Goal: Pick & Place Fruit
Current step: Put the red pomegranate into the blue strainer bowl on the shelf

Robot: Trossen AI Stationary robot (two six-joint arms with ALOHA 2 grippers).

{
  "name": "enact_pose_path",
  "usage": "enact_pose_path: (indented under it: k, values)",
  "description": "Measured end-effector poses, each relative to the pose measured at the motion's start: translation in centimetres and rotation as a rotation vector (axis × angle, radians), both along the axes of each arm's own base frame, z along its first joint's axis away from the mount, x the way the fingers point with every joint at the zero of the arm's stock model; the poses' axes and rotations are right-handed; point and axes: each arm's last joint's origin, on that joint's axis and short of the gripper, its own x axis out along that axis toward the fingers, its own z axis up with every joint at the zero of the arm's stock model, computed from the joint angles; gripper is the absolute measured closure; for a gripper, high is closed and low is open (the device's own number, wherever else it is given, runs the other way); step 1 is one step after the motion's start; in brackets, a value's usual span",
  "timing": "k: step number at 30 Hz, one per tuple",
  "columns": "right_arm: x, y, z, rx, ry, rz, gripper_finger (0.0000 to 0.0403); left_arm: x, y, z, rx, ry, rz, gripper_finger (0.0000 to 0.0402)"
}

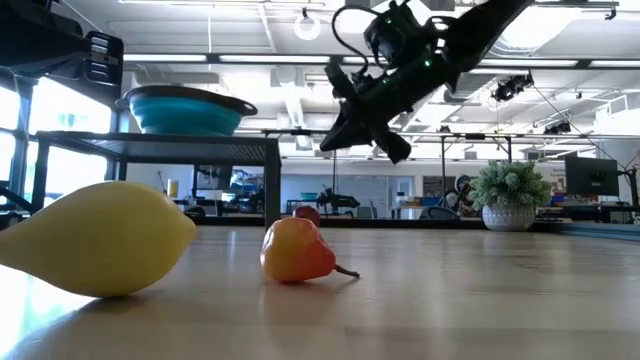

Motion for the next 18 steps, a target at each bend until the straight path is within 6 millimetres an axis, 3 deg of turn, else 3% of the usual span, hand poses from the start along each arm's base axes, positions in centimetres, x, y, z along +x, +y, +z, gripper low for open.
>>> enact_pose_path:
  k: [3,7,12,18]
  values:
    - [0.8,0.1,1.1,-0.034,0.054,0.045,0.0401,0.0,0.0,0.0,0.0,0.0,0.002,0.0401]
    - [1.3,0.3,2.6,-0.21,0.241,0.173,0.0401,0.0,0.0,0.0,0.005,-0.002,0.003,0.0401]
    - [1.7,-0.4,4.5,-0.415,0.286,0.38,0.0401,0.0,0.0,0.0,0.006,-0.003,0.003,0.0401]
    - [1.4,-1.7,3.8,-0.551,0.322,0.633,0.0401,0.0,0.0,0.0,-0.003,0.0,0.005,0.0401]
